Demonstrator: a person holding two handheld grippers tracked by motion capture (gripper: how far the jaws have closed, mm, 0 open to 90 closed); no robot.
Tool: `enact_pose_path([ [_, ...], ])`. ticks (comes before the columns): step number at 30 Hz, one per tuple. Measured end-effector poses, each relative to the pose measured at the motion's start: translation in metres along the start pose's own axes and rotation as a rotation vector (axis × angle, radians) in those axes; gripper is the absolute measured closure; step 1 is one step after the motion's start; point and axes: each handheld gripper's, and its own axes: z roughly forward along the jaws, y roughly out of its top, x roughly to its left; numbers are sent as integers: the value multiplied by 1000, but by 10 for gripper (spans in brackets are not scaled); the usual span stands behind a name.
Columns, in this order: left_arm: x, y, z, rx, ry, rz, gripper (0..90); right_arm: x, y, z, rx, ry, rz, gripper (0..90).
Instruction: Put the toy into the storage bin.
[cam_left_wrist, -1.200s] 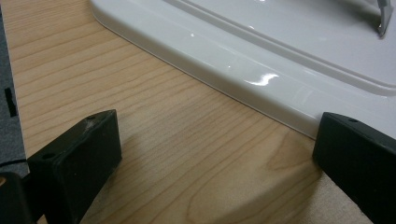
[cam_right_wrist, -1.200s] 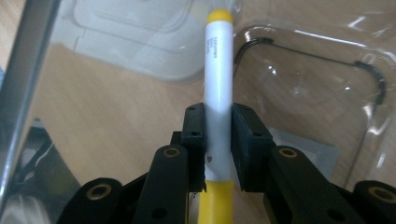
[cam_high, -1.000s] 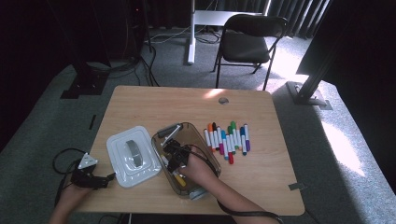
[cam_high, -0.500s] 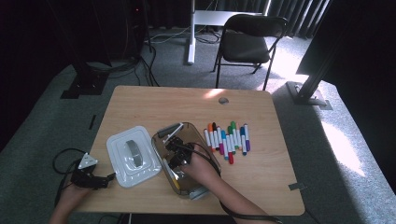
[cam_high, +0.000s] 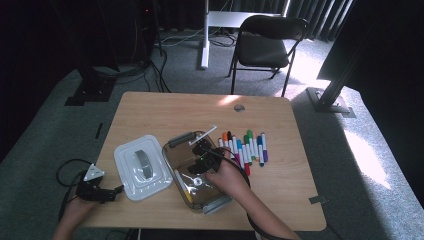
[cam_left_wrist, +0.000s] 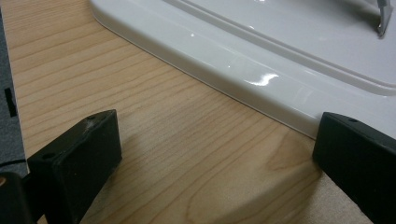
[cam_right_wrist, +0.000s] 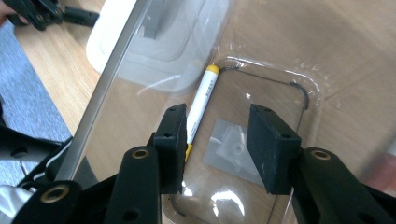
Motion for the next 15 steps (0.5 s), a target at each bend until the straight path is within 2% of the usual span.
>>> enact_pose_path([
  [5,0,0,0,1,0,0,17,-4,-6,-10,-47,-5,-4,562],
  [9,0,0,0,1,0,0,17,-15,-15,-25,-113,-8,10,541],
  [15,0,0,0,1,0,0,17,-32,-26,-44,-179,-21,32,522],
])
